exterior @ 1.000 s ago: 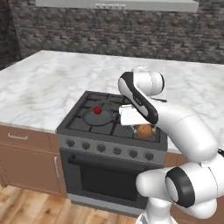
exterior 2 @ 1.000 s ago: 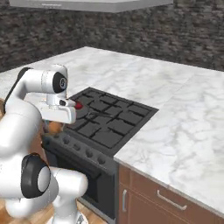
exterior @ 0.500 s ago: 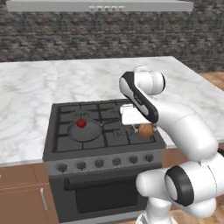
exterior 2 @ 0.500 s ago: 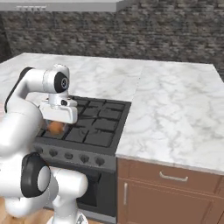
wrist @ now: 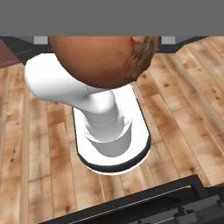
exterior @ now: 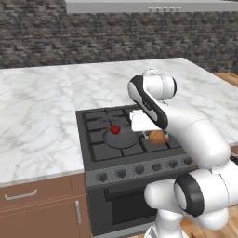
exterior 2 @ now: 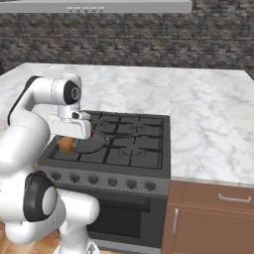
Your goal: Place the pan on the front left burner on the stove. Then place the tomato and the onion in the pan and turn on the front left burner.
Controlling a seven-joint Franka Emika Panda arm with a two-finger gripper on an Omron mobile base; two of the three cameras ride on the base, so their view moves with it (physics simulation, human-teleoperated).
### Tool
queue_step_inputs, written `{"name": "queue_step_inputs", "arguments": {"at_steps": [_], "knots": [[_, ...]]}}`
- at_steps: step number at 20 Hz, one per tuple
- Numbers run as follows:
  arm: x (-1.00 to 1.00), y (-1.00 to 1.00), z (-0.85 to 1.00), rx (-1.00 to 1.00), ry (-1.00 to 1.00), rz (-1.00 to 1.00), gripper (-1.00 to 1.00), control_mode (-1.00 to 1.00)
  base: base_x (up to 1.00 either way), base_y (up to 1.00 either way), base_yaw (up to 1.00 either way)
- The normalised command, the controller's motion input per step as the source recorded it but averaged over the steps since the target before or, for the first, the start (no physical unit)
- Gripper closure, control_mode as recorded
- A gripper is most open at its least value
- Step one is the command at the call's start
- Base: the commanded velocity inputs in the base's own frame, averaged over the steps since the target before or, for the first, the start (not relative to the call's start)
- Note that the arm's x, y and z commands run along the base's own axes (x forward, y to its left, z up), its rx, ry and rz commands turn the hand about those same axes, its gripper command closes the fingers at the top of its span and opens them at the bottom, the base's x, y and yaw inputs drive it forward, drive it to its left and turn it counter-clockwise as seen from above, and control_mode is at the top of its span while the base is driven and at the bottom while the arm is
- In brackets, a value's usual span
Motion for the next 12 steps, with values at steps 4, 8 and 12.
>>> {"name": "queue_step_inputs", "arguments": {"at_steps": [4,8,12], "knots": [[0.00,0.00,0.00,0.00,0.00,0.00,1.00,1.00,0.00,-0.17,-0.01],[0.00,0.00,0.00,0.00,0.00,0.00,1.00,1.00,0.00,-0.70,-0.01],[0.00,0.00,0.00,0.00,0.00,0.00,1.00,1.00,0.06,-0.48,0.00]]}}
